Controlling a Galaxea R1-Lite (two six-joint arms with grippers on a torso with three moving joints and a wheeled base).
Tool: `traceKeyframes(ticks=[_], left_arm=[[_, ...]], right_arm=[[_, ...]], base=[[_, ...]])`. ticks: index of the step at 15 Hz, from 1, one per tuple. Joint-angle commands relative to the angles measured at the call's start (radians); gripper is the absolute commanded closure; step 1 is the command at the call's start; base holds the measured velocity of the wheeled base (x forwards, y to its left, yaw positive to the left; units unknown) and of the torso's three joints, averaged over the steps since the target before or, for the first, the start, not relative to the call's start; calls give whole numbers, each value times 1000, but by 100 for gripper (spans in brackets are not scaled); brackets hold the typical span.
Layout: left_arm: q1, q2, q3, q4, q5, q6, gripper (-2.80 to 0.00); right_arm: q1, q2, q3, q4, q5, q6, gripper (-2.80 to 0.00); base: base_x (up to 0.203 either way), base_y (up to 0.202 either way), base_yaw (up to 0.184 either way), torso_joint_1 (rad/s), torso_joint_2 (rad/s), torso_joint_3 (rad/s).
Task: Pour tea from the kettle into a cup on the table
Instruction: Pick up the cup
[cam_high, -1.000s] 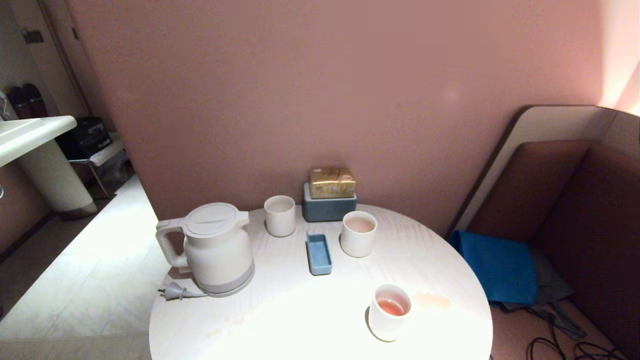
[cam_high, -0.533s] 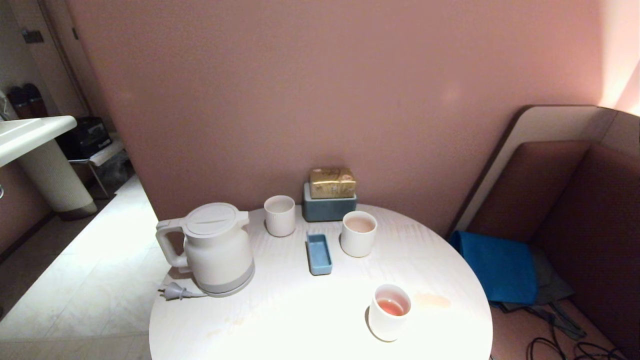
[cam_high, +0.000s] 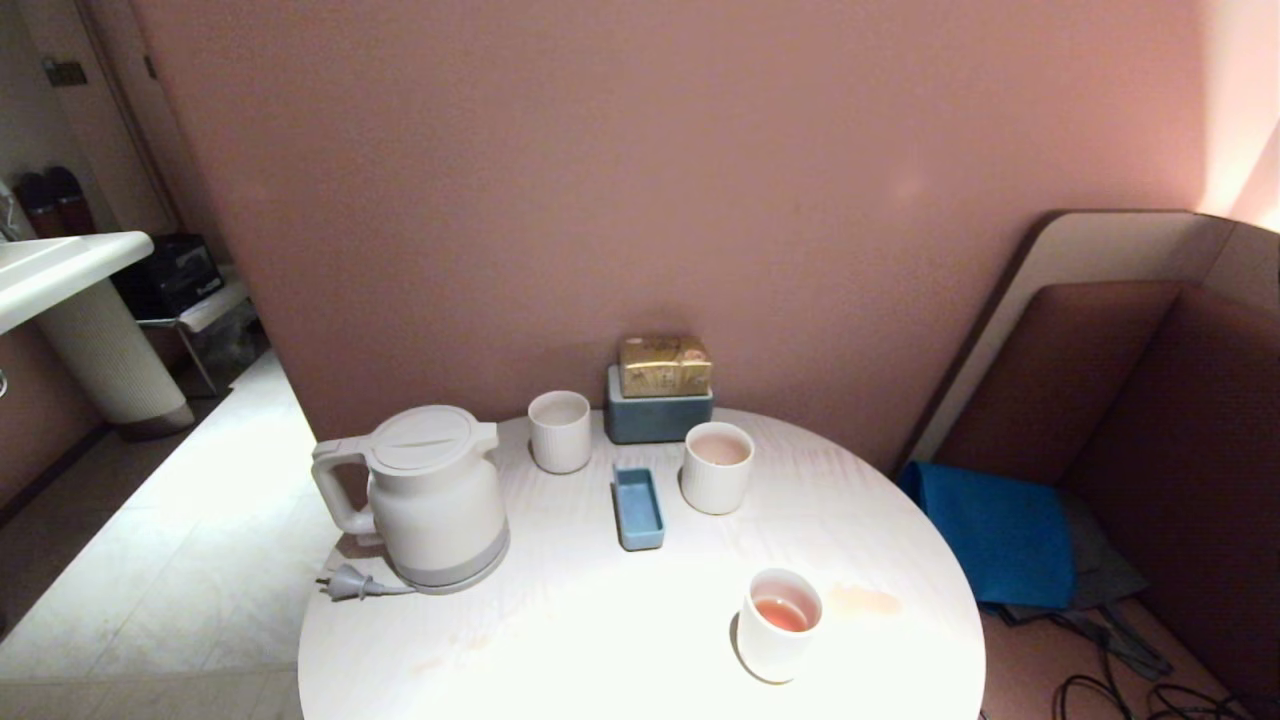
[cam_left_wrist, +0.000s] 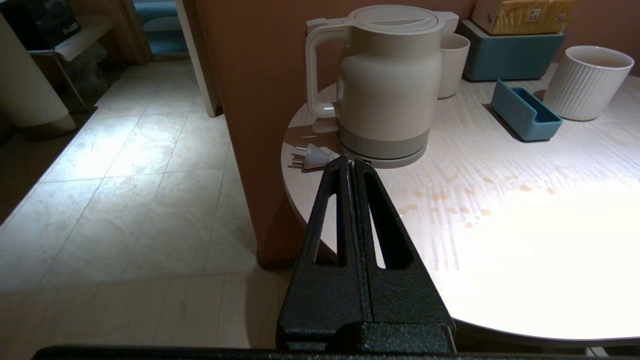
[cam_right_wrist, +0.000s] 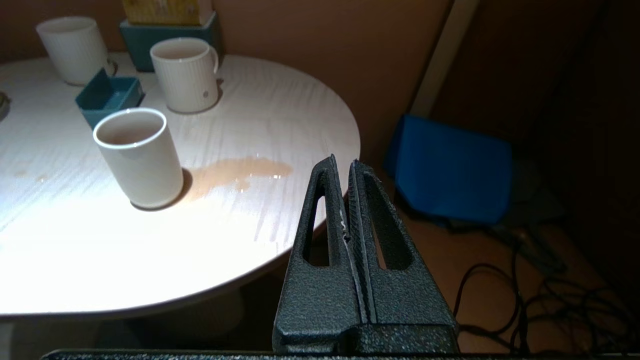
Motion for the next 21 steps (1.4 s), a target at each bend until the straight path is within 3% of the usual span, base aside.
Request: traceKeyframes(ticks=[1,6,10,12,14,17,21], left_arm=[[0,2,0,0,0,0,0],[0,2,0,0,0,0,0],[0,2,0,0,0,0,0],[0,2,0,0,0,0,0],[0,2,0,0,0,0,0],[0,2,0,0,0,0,0],[0,2,0,0,0,0,0]], right_arm=[[0,1,-5,-58,-9,-7,0],[2,139,-246,-42,-2,-14,0],[10,474,-477,-38,61,23,0],[11,594,-570,-37,131,51,0],[11,650,-580,-33,212,88,0],[12,653,-575,-15,233,104,0],[11,734,-590,28,344,104,0]], base=[[0,0,0,0,0,0],[0,0,0,0,0,0],[0,0,0,0,0,0],[0,0,0,0,0,0],[0,0,0,0,0,0],[0,0,0,0,0,0],[0,0,0,0,0,0]])
